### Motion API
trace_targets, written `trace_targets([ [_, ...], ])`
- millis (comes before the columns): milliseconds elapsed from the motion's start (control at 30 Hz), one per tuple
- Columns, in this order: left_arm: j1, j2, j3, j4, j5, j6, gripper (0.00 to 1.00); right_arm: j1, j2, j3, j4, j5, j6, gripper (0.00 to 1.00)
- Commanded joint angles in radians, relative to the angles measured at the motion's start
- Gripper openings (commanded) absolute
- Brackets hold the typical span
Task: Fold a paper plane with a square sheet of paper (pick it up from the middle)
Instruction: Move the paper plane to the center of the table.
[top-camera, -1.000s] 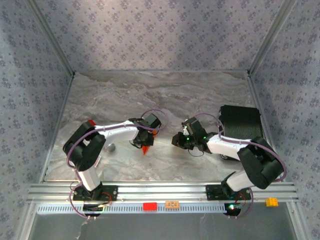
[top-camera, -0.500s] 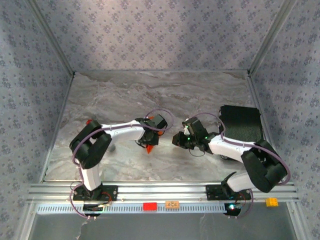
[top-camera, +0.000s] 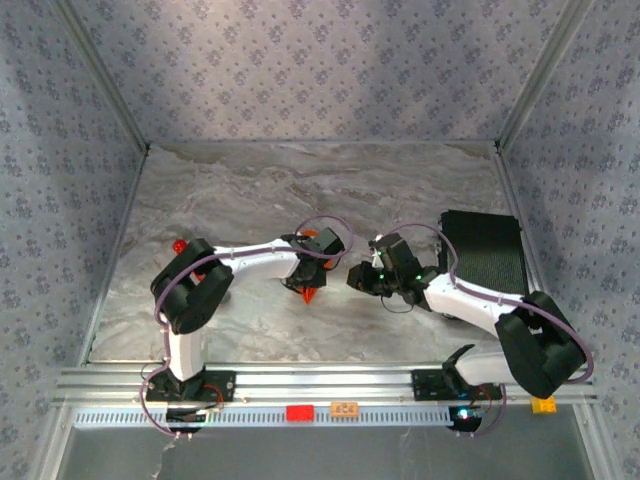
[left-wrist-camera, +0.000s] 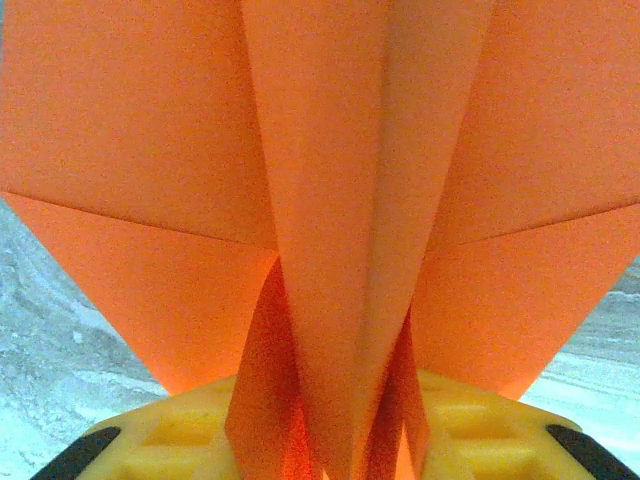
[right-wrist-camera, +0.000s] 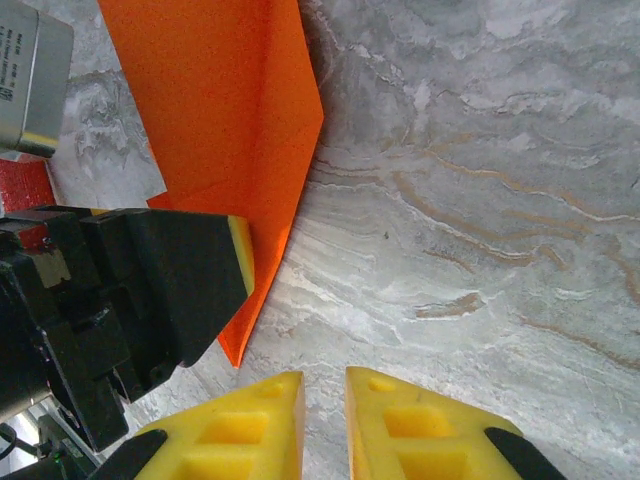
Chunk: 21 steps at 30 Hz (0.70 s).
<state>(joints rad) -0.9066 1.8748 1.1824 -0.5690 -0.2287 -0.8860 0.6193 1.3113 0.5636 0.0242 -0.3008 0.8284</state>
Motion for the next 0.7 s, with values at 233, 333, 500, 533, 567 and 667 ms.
trace_targets([
  [233,-0.014,0.025,0.02,-0.082,0.018,-0.039,0.34,-0.01,-0.05,-0.014,-0.048,0.042,-0.019,0.22],
  [333,-0.016,0.002,0.024,-0.084,0.016,-0.038,0.34,-0.016,-0.057,-0.012,-0.062,0.047,-0.023,0.22],
  [500,-0.015,-0.028,0.043,-0.103,0.006,-0.033,0.34,-0.026,-0.07,-0.006,-0.079,0.055,-0.029,0.23],
  [533,-0.015,-0.036,0.046,-0.103,0.004,-0.031,0.35,-0.03,-0.072,-0.003,-0.081,0.055,-0.032,0.23],
  [567,-0.015,-0.043,0.049,-0.103,0.003,-0.03,0.35,-0.033,-0.075,-0.001,-0.087,0.056,-0.034,0.23],
  [667,-0.015,-0.063,0.049,-0.103,0.0,-0.025,0.35,-0.042,-0.082,0.012,-0.113,0.064,-0.048,0.24],
])
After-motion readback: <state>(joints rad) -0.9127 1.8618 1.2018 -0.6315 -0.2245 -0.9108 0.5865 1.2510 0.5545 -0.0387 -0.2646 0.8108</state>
